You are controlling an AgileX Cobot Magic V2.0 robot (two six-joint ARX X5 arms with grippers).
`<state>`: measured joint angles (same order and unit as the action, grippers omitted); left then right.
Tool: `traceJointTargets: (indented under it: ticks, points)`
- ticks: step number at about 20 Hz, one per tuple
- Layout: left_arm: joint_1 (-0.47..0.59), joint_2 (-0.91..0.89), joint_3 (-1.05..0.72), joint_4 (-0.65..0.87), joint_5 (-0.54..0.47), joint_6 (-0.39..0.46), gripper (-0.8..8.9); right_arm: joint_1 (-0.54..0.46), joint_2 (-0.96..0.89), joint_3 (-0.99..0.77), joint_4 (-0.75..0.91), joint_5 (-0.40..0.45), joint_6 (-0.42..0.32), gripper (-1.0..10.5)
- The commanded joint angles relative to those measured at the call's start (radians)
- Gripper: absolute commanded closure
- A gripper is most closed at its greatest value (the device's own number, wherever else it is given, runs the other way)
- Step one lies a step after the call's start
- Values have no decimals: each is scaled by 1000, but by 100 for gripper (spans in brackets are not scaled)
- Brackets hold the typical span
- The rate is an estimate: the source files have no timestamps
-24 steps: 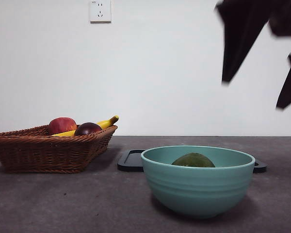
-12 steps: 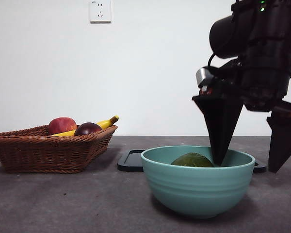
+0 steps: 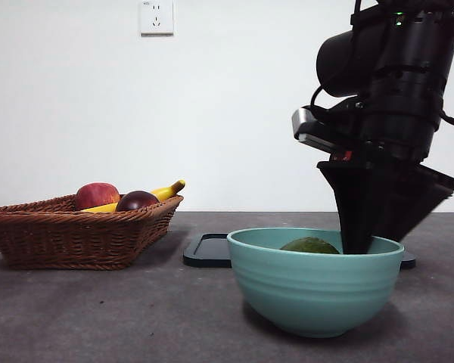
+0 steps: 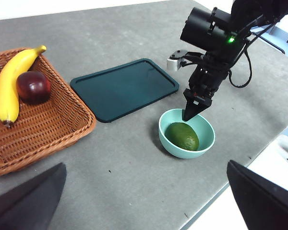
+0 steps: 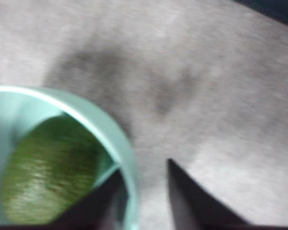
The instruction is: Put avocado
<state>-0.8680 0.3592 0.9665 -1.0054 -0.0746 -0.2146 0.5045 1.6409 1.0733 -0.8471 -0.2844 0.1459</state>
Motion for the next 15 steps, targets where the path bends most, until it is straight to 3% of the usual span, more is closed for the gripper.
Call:
traceJointTargets:
  ticks: [1,8,15]
  points:
    - [-8,3,14,12,0,24,197,21,20,21,11,-15,-8,941]
    - [-8,3,14,17,0,24,197,30,20,56,5,3,59,941]
    - [-8,3,14,80,-1,49,197,-68,84,254,-23,27,79,941]
